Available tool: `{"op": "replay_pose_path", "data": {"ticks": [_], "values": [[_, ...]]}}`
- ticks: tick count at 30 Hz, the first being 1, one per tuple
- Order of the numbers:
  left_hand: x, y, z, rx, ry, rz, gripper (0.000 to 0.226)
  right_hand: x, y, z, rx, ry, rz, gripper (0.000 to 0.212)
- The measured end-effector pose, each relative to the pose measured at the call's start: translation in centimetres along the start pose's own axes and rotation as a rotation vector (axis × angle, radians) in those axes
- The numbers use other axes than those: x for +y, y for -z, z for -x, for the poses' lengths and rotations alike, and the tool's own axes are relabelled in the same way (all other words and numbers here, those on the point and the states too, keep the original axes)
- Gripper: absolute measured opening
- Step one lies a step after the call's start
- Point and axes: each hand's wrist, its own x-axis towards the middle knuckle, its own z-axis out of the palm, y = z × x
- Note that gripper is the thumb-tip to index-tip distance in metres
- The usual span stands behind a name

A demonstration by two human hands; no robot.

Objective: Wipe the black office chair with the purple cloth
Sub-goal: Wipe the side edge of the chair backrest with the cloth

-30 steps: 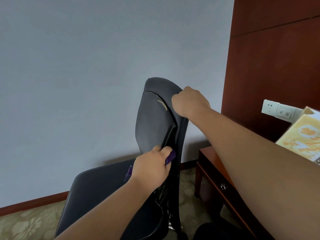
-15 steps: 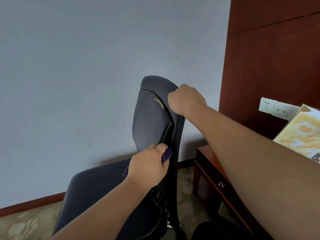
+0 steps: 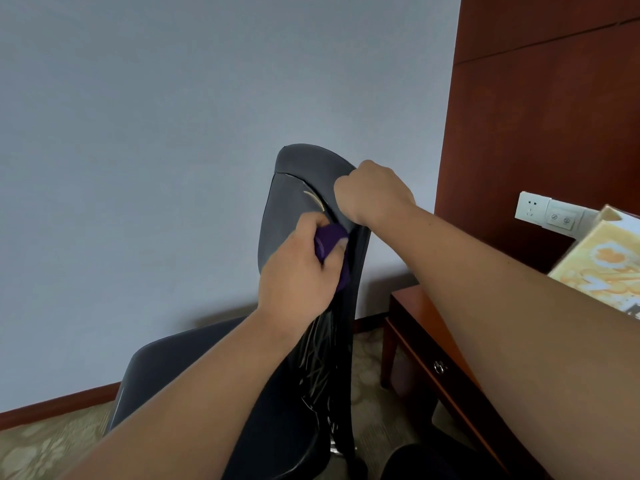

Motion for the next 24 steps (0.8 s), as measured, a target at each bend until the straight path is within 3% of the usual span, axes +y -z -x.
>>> {"op": "replay_pose_path", "data": {"ticks": [4,7,17,21,24], "values": [[0.6,-0.6,-1.5,-0.055,0.014,0.079,0.019,0.3,-0.1,-0.2,-0.048,0.056,0.102,0.016],[-0.6,-0.8,-1.1,-0.143,-0.021,0.065,0.018,0.5,0.0,-0.2,-0.02,0.009,0.024,0.018],[-5.8,-1.0,4.7,-0.314,0.031,-0.148,0.022,0.3,0.1,-0.1,-0.017,0.027,0.017,0.011],[-4.7,-0.5,3.3,-0.354,0.152,-0.007,0.017,0.4,0.1,-0.2,-0.001,0.022,-0.013,0.007],[-2.6,-0.3,0.8,-0.264,0.209,0.184,0.016,0.3,0.0,-0.2,-0.008,0.01,-0.028,0.017]]}}
